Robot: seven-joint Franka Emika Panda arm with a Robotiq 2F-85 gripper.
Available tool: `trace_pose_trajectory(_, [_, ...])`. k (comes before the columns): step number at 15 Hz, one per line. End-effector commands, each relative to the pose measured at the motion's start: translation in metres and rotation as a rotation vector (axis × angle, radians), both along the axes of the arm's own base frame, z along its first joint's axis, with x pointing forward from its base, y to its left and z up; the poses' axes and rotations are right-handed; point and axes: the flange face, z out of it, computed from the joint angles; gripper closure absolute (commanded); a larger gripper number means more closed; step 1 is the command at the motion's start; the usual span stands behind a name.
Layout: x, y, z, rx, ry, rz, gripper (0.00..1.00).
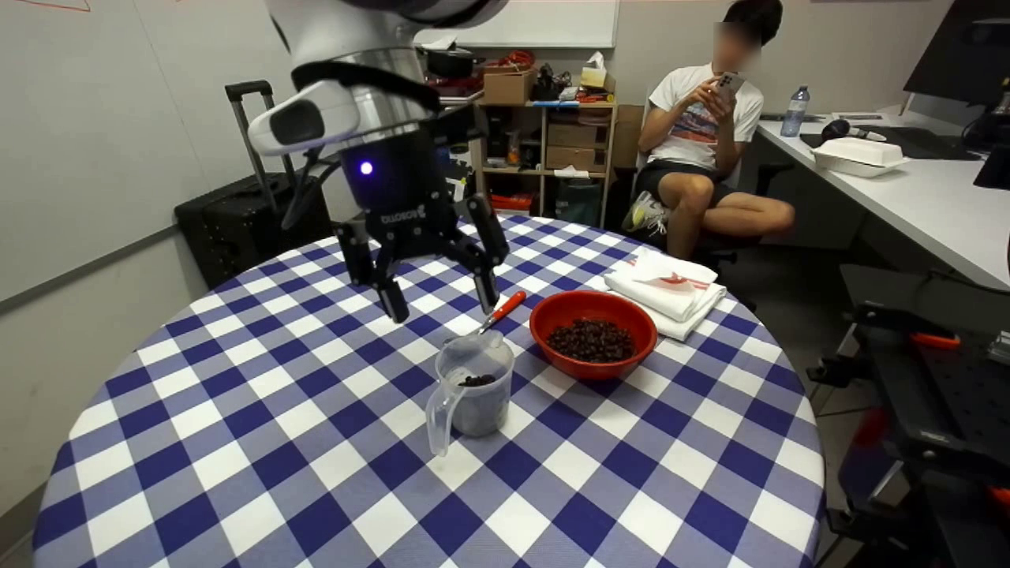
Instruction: Pour some contents from the transparent jar into the bowl
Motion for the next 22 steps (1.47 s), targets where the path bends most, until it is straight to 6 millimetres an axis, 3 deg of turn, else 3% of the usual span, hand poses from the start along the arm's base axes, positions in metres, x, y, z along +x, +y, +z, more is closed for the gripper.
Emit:
trace_pose_trajectory(1, [-0.034,-0.053,0.040,-0.022,-0.005,-0.191,0.00])
trace_pose_trajectory(6, [-0.094,-0.126,0.079,-0.024,0.038,-0.470,0.00])
trace_pose_trajectory(10, [-0.147,-0.165,0.101,-0.027,0.046,-0.686,0.00])
trace_pose_trajectory(14, [-0.202,-0.187,0.118,-0.038,0.067,-0.893,0.00])
trace_pose_trajectory(18, [-0.251,-0.187,0.137,-0.059,0.075,-1.099,0.00])
trace_pose_trajectory(19, [-0.252,-0.187,0.144,-0.066,0.072,-1.152,0.00])
trace_pose_trajectory(20, [-0.233,-0.193,0.128,-0.080,0.081,-1.058,0.00])
trace_pose_trajectory(22, [-0.245,-0.190,0.140,-0.083,0.065,-1.113,0.00])
